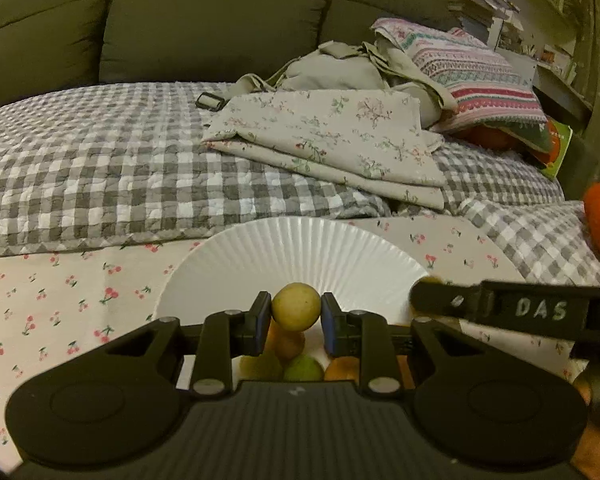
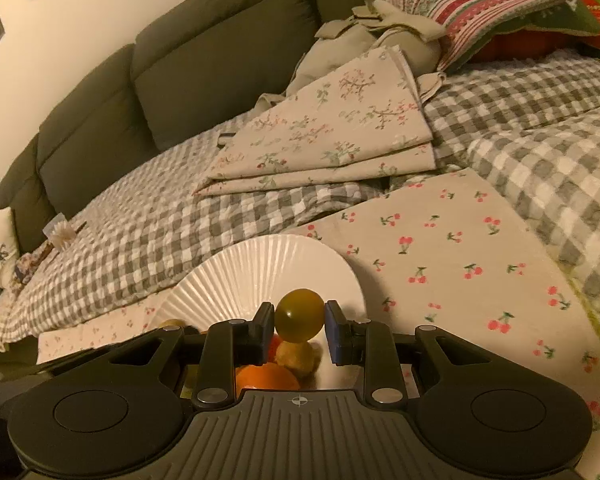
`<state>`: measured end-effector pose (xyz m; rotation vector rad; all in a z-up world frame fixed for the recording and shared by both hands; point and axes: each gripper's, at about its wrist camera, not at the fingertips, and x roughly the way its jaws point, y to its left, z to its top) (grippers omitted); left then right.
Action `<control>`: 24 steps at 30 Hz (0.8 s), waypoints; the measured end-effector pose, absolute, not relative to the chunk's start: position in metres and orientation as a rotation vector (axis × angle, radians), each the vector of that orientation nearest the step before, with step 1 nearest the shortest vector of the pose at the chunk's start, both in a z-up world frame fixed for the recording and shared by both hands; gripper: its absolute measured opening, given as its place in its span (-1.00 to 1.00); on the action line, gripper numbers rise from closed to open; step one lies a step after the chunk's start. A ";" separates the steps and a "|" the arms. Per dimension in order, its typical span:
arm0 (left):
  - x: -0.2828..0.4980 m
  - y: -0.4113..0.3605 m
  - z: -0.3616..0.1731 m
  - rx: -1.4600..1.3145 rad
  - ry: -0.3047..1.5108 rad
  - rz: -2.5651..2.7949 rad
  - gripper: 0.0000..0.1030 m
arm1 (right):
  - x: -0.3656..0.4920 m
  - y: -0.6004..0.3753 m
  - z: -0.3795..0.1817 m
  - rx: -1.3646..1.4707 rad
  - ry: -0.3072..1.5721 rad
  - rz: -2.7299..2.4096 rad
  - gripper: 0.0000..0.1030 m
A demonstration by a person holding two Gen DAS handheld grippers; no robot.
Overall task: Organize fruits
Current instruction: 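Open both tools to release the two fruits into the bowl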
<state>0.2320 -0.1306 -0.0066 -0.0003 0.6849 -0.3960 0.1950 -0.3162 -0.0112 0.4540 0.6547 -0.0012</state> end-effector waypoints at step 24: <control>0.213 -0.084 0.015 -0.060 0.688 -0.274 0.21 | 0.193 -0.321 -0.007 0.507 0.654 -0.028 -0.15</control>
